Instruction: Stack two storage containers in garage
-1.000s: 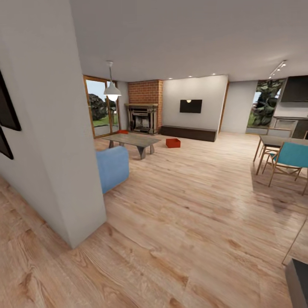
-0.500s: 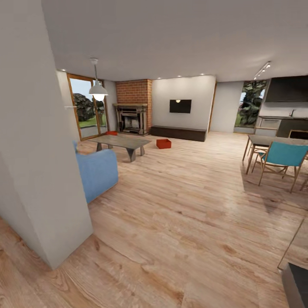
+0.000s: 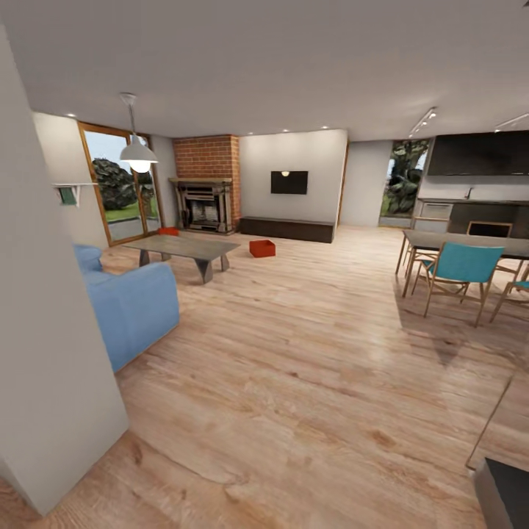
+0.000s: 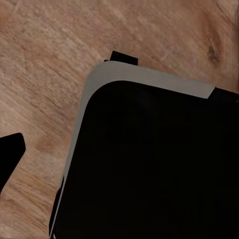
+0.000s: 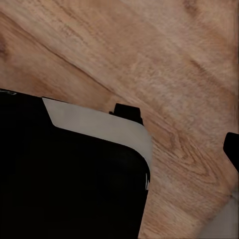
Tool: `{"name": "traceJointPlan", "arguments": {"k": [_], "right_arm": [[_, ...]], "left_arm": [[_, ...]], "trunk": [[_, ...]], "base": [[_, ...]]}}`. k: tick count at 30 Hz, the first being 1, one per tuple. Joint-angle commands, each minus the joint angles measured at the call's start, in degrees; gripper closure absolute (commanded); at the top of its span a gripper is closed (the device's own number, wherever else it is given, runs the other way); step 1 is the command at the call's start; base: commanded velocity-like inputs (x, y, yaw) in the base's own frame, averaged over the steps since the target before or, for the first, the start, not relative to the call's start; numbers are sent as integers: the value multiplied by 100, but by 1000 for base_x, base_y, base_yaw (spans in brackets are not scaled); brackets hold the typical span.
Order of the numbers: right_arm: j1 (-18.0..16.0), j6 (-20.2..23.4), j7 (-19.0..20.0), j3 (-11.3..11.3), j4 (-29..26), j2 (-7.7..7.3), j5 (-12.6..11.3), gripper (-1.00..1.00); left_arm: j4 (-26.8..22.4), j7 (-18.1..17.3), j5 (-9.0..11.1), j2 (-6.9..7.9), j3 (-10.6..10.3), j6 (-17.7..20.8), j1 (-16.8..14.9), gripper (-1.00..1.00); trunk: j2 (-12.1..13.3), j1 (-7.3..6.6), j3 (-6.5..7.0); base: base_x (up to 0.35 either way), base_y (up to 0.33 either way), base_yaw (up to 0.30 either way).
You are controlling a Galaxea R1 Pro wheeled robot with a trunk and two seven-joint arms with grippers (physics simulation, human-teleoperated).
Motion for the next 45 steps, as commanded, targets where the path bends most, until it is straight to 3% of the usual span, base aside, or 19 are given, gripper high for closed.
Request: {"name": "traceJointPlan", "arguments": {"k": [1, 20, 45], "right_arm": [[-6, -27, 5, 50, 13, -7, -57, -100], [-6, -33, 1, 46, 13, -29, -57, -100], [-6, -15, 1, 43, 13, -45, -42, -100]], "left_arm": [[-4, 7, 29, 0, 1, 6, -1, -100], [-14, 7, 29, 8, 5, 22, -1, -100], [-19, 7, 36, 72, 9, 25, -1, -100]], "trunk": [[-3, 3, -6], [-3, 3, -6], [-3, 3, -6]], "base": [[325, 0, -5], [325, 0, -1], [325, 0, -190]]}}
